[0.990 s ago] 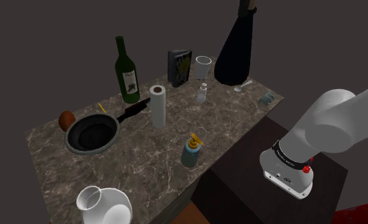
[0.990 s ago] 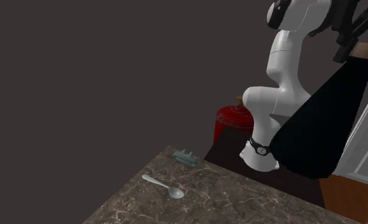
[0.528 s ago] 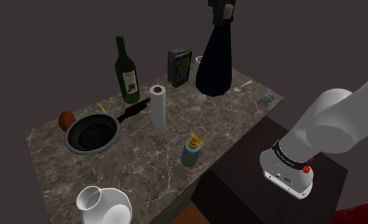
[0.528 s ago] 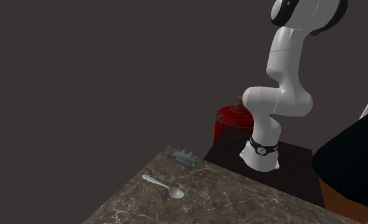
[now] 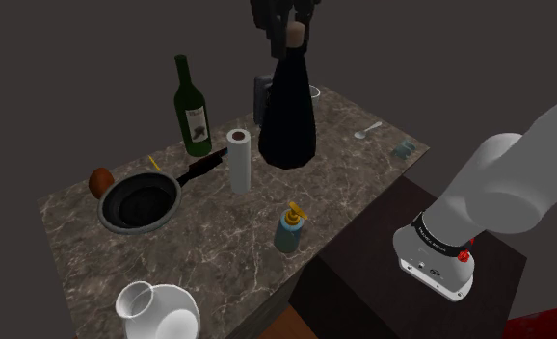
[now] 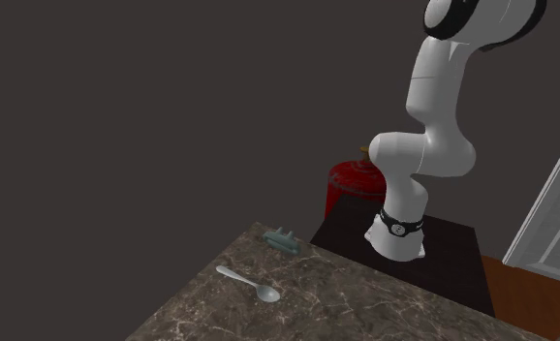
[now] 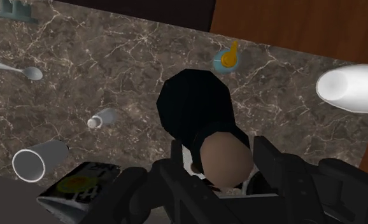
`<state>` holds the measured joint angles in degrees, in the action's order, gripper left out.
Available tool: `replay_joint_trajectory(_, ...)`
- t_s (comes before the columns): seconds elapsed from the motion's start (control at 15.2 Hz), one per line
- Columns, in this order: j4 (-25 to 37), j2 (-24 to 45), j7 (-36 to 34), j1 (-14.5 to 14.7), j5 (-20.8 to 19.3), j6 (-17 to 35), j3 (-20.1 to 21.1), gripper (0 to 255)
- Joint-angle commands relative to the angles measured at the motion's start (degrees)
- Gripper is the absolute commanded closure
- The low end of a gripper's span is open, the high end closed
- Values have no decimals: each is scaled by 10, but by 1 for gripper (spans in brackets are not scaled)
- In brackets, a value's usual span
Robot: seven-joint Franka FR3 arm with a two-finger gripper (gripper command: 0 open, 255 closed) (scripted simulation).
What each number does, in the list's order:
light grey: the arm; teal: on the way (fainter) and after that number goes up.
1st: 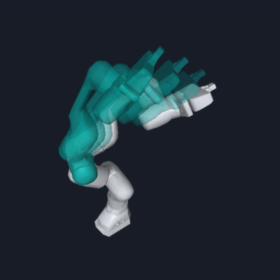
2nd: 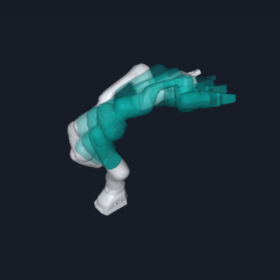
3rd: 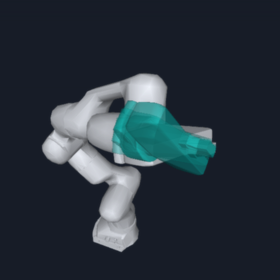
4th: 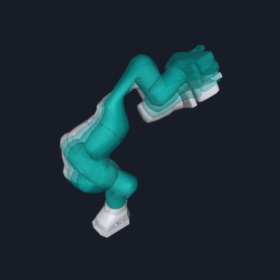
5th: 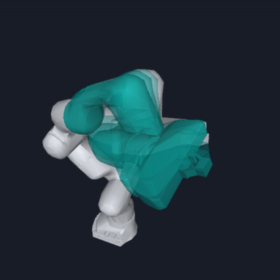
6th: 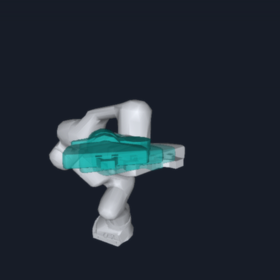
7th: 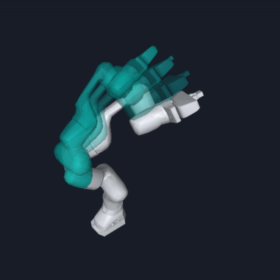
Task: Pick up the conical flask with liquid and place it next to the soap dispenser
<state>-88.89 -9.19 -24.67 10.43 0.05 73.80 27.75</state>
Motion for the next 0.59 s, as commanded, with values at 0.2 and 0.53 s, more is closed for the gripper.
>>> replay_joint_trajectory(0.2,95,103,-91,35,-37,-9,57,255)
replay_joint_trajectory(0.53,230,232,-178,108,-107,-43,96,255)
